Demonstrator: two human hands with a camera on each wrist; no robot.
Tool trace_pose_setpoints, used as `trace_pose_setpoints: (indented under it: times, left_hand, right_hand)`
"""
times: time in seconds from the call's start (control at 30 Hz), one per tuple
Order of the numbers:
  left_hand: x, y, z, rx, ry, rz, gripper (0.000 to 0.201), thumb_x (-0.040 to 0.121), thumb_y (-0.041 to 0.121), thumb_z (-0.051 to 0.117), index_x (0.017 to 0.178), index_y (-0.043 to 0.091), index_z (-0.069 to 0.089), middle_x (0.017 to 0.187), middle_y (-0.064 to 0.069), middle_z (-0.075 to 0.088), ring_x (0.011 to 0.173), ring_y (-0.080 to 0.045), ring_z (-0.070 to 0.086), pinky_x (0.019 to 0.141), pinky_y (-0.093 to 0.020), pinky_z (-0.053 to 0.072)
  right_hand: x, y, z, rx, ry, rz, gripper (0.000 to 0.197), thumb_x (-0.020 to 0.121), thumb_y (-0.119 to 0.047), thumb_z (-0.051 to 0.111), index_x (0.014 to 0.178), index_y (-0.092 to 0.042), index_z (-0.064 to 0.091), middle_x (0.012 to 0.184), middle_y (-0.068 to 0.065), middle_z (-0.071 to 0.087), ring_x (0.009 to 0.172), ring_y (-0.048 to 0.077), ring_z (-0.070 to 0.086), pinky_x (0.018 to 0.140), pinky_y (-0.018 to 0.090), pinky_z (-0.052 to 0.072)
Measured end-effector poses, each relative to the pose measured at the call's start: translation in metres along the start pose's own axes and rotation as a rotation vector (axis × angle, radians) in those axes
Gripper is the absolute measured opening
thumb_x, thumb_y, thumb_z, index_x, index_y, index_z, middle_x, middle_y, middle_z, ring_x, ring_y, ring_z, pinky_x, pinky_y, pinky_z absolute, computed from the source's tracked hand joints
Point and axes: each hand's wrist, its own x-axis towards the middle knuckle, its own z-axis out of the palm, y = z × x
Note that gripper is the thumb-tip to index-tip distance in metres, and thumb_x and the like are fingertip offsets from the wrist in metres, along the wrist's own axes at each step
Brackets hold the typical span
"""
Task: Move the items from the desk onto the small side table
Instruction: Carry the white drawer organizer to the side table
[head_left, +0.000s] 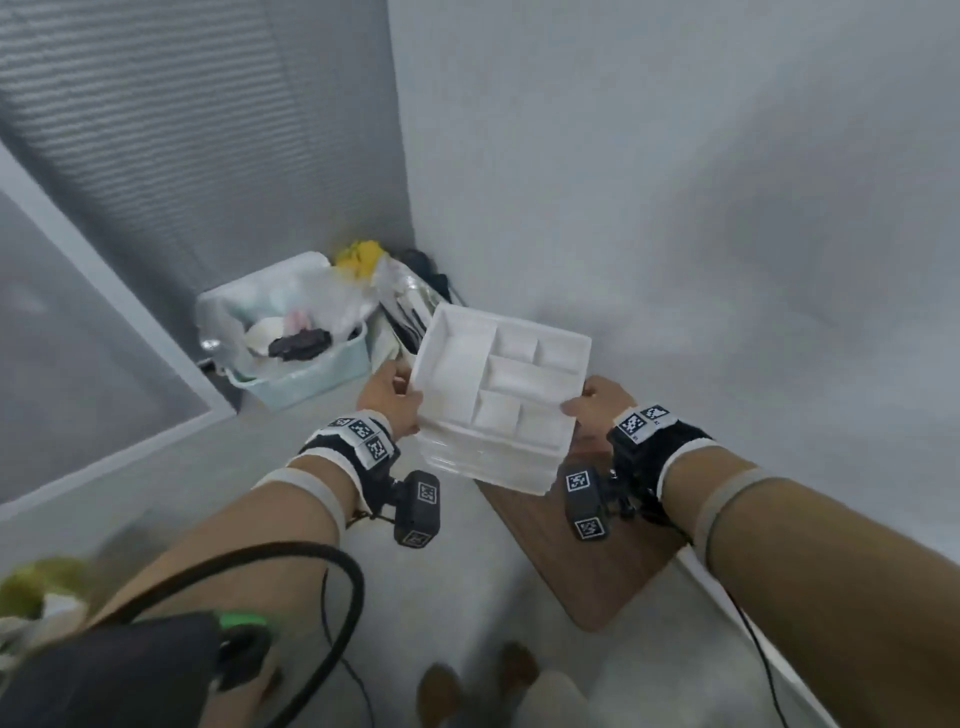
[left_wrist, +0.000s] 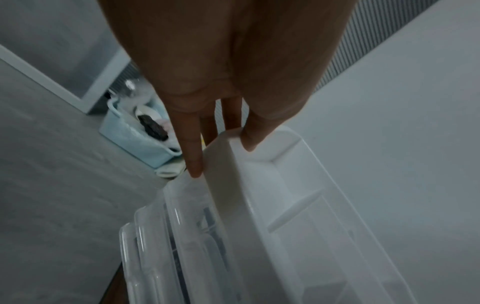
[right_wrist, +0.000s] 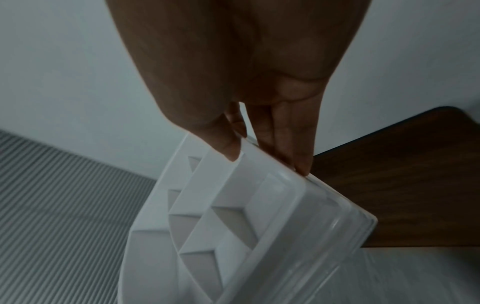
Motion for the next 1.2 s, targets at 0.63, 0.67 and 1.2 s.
trace_pose_setpoints:
  times: [0.63,0.67,1.2]
  left_hand:
    - [0.264,-0.037,0.214,-0.058,-0.427,-0.279,0.060,0.092,-0.009,0.047,0.147,0.015,0.042,0.146,-0.023,0.048,0.106,-0.029,0.054,0.099,-0.050,0.051]
    - [0.277,-0.041,0.222,-0.051,-0.431,-0.277,0.060,0.092,-0.011,0.046,0.147,0.012,0.040,0.143,-0.024,0.049,0.104,-0.029,0.052,0.099,-0.050,0.049]
    - [0.401,-0.055,0.311,0.099,-0.522,-0.173,0.067,0.085,-0.013,0.047,0.146,0.013,0.038,0.113,-0.018,0.053,0.094,-0.029,0.057,0.093,-0.053,0.054]
  right_hand:
    - [0.248,0.164,0.069,0.300,0.153,0.416,0.040,0.090,-0.024,0.059,0.123,-0.003,0.049,0.110,0.012,0.064,0.099,0.035,0.064,0.088,0.048,0.054]
    - [0.264,0.169,0.070,0.287,0.131,0.411,0.040,0.088,-0.025,0.059,0.122,-0.005,0.052,0.109,0.011,0.066,0.094,0.032,0.065,0.084,0.048,0.056]
    - [0.389,0.209,0.063,0.236,0.174,0.576,0.034,0.088,-0.017,0.059,0.116,-0.001,0.048,0.098,0.013,0.055,0.085,0.028,0.050,0.072,0.032,0.039]
